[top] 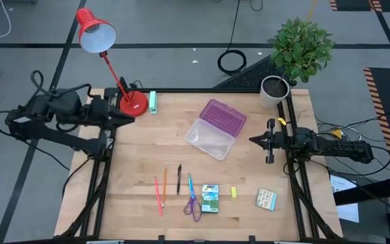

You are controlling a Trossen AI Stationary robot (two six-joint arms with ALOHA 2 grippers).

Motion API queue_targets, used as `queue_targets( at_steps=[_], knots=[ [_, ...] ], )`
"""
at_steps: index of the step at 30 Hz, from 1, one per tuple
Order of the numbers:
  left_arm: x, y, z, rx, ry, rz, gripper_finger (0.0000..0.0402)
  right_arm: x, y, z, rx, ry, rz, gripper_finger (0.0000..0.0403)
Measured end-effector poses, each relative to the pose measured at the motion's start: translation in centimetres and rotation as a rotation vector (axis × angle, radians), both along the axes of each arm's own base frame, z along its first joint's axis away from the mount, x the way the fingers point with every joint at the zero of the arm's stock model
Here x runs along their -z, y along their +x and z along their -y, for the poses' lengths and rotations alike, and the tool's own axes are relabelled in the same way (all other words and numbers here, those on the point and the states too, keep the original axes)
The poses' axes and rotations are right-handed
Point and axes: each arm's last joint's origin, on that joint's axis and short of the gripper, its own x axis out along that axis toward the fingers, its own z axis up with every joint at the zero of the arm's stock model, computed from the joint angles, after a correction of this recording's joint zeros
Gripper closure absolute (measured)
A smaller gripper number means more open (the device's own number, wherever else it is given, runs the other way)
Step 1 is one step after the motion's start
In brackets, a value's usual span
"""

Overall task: Pack school essentials
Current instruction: Put the pink pencil into the purple supply box

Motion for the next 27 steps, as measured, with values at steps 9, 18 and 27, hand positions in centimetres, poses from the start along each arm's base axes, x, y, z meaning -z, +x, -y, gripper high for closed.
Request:
queue_targets(
  at_steps=[9,18,27],
  knots=[
    [0.6,1.5,0.4,0.012,0.001,-0.132,0.0369,0.0,0.0,0.0,0.000,0.014,0.001,0.0403],
    [2.1,3.5,1.2,0.021,0.056,-0.213,0.0369,-0.4,0.0,0.0,-0.001,0.098,0.043,0.0403],
    [2.6,4.7,1.7,-0.021,0.098,-0.247,0.0369,-4.1,-0.4,0.0,-0.001,0.058,0.053,0.0403]
  ],
)
